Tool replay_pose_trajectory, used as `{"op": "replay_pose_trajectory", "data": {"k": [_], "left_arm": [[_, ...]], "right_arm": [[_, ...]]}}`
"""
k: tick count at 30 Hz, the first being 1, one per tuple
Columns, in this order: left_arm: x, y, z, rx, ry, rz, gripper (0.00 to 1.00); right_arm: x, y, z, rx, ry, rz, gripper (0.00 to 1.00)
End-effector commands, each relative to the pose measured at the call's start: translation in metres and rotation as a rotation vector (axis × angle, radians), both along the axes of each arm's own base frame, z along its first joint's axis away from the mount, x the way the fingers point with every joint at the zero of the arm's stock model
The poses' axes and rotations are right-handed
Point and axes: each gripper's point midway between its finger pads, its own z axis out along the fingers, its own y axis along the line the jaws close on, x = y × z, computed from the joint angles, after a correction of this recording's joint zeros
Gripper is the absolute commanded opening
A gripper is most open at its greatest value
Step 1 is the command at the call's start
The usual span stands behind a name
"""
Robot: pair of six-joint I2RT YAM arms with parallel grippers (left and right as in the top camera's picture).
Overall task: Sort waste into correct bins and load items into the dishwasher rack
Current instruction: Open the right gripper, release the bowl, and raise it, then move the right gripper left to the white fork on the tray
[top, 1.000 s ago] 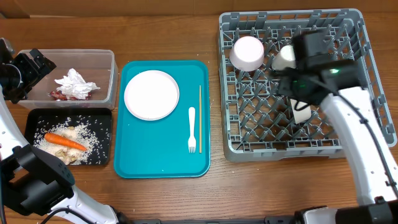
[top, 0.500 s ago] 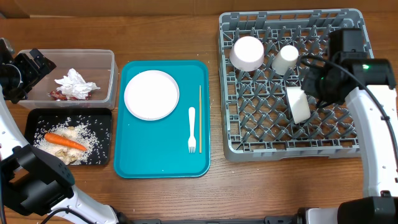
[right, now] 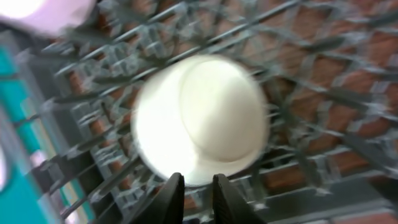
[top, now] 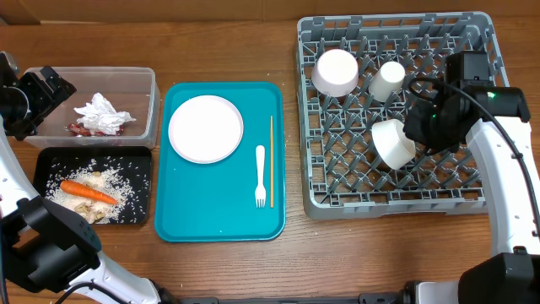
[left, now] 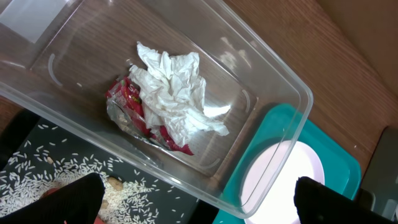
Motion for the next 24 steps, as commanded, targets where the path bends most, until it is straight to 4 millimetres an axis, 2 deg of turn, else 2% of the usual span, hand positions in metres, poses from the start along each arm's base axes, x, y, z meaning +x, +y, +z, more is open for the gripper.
{"op": "replay_pose_trajectory", "data": {"k": [1, 5, 8, 9, 11, 17, 21, 24], "left_arm": [[0.001, -0.002, -0.004, -0.007, 0.011, 0.002, 1.0], [0.001, -0.002, -0.004, -0.007, 0.011, 0.002, 1.0], [0.001, -0.002, -0.004, -0.007, 0.011, 0.002, 1.0], [0.001, -0.002, -0.004, -0.007, 0.011, 0.002, 1.0], [0.001, -0.002, -0.004, -0.007, 0.011, 0.002, 1.0], [0.001, -0.002, -0.004, -0.007, 0.011, 0.002, 1.0], [0.001, -0.002, -0.004, -0.007, 0.011, 0.002, 1.0], [0.001, -0.002, -0.004, -0.007, 0.011, 0.002, 1.0]], "right_arm": [[-0.003, 0.053, 0.015, 0.258, -0.054, 0.225, 0.18], [-0.011, 0.098, 0.028, 0.406, -0.075, 0.369, 0.17], [-0.019, 0.125, 0.028, 0.406, -0.068, 0.452, 0.17], [-0.023, 0.143, 0.029, 0.402, -0.072, 0.512, 0.16], [-0.027, 0.165, 0.03, 0.397, -0.089, 0.579, 0.14], [-0.03, 0.2, 0.01, 0.216, -0.068, 0.472, 0.12], [-0.044, 0.238, 0.009, 0.219, -0.099, 0.552, 0.12], [-0.051, 0.256, 0.001, 0.18, -0.12, 0.531, 0.12]]}}
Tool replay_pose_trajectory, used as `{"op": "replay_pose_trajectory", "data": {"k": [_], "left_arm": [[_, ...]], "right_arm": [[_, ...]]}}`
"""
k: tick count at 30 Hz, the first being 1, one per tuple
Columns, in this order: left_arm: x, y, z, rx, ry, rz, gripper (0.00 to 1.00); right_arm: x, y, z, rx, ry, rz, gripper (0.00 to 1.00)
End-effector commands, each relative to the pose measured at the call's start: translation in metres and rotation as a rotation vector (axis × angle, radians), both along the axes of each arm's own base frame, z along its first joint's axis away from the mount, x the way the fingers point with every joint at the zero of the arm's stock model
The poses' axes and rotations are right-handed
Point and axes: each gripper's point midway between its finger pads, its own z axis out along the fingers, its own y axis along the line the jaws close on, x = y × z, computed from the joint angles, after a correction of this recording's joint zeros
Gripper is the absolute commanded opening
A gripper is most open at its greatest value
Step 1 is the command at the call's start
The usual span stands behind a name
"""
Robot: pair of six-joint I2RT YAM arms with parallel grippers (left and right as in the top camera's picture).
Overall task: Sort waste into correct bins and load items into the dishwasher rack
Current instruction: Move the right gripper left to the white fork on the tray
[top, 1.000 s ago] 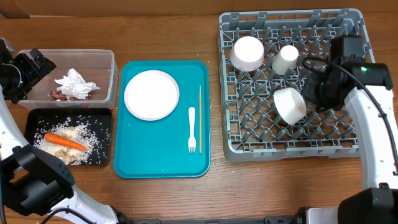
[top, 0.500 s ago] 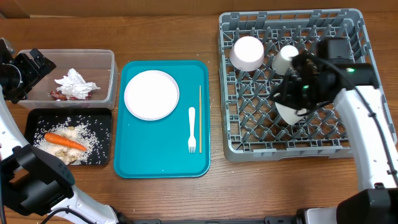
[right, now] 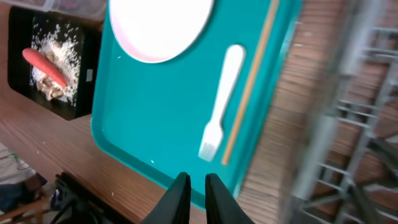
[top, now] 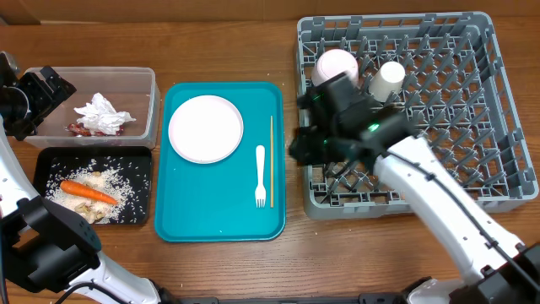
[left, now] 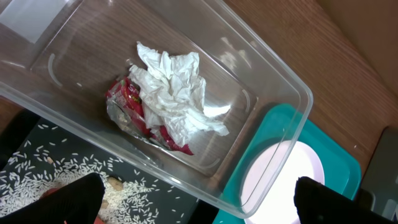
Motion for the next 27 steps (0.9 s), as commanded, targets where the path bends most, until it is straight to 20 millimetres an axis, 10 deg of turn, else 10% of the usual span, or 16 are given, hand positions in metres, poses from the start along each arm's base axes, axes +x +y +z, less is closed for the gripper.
{"op": "replay_pose_trajectory", "data": {"k": [1, 18, 27], "left_arm": [[0.001, -0.002, -0.004, -0.007, 0.01, 0.002, 1.0], [0.001, -0.002, -0.004, -0.007, 0.01, 0.002, 1.0], [0.001, -0.002, -0.004, -0.007, 0.01, 0.002, 1.0]], "right_arm": [[-0.005, 0.01, -0.017, -0.081, -0.016, -0.118, 0.12], [0.015, 0.051, -0.121, -0.238, -0.119, -0.168, 0.13], [0.026, 0.05, -0.133, -0.268, -0.154, -0.193, 0.18]]}}
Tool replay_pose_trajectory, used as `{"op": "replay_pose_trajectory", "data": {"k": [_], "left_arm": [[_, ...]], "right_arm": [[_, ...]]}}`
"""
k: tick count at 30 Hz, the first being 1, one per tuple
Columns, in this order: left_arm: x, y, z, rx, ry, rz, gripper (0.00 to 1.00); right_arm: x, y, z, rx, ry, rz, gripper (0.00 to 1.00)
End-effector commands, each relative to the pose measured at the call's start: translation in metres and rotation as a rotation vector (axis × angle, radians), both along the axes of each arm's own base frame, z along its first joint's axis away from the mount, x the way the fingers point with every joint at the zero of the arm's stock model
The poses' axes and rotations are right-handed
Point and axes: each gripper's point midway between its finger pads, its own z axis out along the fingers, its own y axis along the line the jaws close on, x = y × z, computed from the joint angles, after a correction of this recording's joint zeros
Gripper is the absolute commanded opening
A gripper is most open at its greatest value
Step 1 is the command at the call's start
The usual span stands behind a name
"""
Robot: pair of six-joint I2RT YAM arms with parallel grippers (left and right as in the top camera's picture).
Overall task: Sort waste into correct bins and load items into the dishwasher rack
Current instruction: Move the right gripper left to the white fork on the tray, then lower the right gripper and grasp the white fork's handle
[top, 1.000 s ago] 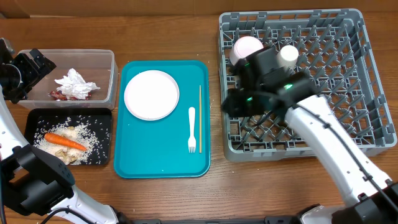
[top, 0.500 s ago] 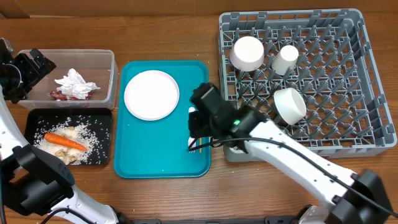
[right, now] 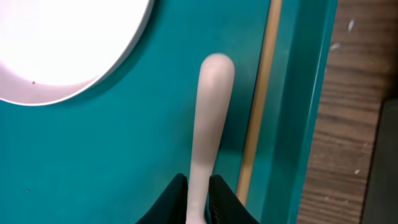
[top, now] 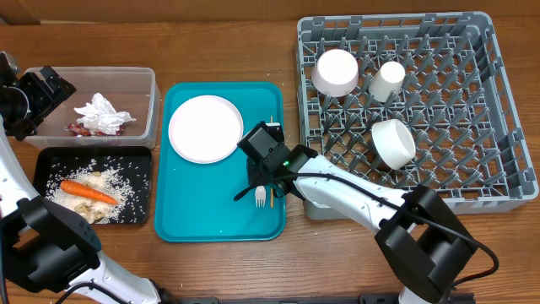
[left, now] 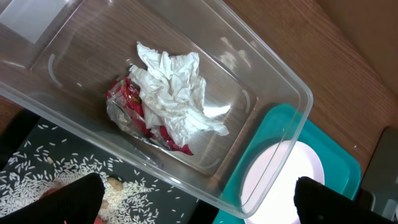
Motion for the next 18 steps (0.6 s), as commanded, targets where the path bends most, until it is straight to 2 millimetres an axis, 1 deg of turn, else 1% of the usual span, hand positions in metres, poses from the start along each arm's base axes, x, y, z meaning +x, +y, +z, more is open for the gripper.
{"op": "replay_pose_trajectory", "data": {"k": [1, 5, 11, 18], "left_arm": [[0.001, -0.002, -0.004, -0.007, 0.01, 0.002, 1.0], [0.001, -0.002, -0.004, -0.007, 0.01, 0.002, 1.0], [0.001, -0.002, -0.004, -0.007, 0.01, 0.002, 1.0], [0.001, -0.002, -0.004, -0.007, 0.01, 0.002, 1.0]], "right_arm": [[0.007, -0.005, 0.004, -0.021, -0.041, -0.021, 0.21], [0.004, -0.004, 0.004, -0.02, -0.033, -0.011, 0.3], [-0.004, 0.005, 0.004, -0.028, -0.041, 0.051, 0.31], [-0.006, 0.006, -0.002, -0.065, -0.058, 0.066, 0.31]]}}
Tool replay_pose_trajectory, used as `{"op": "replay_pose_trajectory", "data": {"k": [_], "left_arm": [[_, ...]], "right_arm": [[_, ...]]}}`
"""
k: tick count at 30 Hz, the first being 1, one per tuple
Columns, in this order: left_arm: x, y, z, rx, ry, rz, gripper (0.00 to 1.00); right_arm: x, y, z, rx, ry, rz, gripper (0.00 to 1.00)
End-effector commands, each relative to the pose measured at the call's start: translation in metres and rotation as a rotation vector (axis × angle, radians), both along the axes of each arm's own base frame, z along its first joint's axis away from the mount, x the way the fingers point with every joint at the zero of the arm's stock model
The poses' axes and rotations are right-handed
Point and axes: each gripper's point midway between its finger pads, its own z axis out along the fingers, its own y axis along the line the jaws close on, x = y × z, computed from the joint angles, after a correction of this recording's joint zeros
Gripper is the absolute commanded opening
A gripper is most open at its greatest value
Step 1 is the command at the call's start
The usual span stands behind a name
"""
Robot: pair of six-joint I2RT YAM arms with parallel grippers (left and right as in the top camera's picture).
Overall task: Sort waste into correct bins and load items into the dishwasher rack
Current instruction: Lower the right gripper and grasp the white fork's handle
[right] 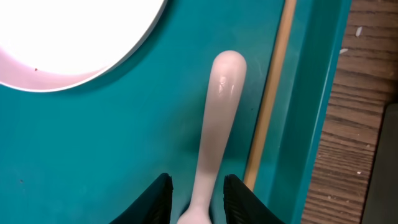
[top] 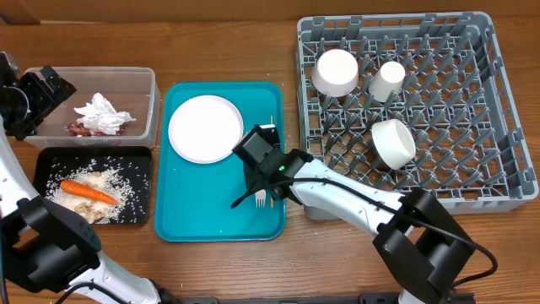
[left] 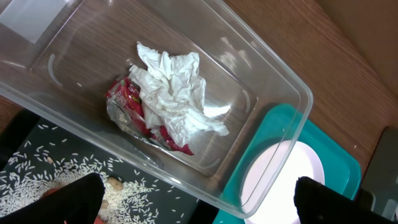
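Note:
A white plastic fork lies on the teal tray beside a wooden chopstick and a white plate. My right gripper is low over the tray, open, one finger on each side of the fork's handle near the tines. In the overhead view the right gripper covers most of the fork. My left gripper hangs open and empty above the clear bin, which holds a crumpled tissue and a red wrapper.
The grey dishwasher rack at the right holds two white bowls and a white cup. A black tray with rice and a carrot sits below the clear bin.
My right gripper's jaws stood close against the fork's handle; now they are spread wider on either side of it. The left arm has not moved.
My right gripper was shut over the rack next to the bowl. Then it was at the rack's left edge, looking at the tray. Then it was down over the fork with narrow jaws, and now it is open astride the handle. The left gripper stayed over the clear bin.

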Motion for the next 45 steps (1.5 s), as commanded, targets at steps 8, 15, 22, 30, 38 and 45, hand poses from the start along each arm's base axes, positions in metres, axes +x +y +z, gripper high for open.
{"op": "replay_pose_trajectory", "data": {"k": [8, 15, 22, 30, 38, 45], "left_arm": [[0.001, -0.002, -0.004, -0.007, 0.01, 0.002, 1.0], [0.001, -0.002, -0.004, -0.007, 0.01, 0.002, 1.0], [0.001, -0.002, -0.004, -0.007, 0.01, 0.002, 1.0], [0.001, -0.002, -0.004, -0.007, 0.01, 0.002, 1.0], [0.001, -0.002, -0.004, -0.007, 0.01, 0.002, 1.0], [0.001, -0.002, -0.004, -0.007, 0.01, 0.002, 1.0]], "right_arm": [[-0.001, 0.001, -0.019, -0.055, -0.009, 0.04, 0.33], [0.001, -0.001, -0.036, -0.086, -0.001, 0.035, 0.33], [0.0, -0.002, -0.04, -0.094, 0.007, 0.035, 0.26], [0.0, -0.001, -0.039, -0.087, 0.009, 0.029, 0.13], [0.003, 0.003, -0.031, -0.076, -0.002, 0.029, 0.1], [0.009, 0.008, -0.015, -0.05, -0.028, 0.027, 0.1]]}}
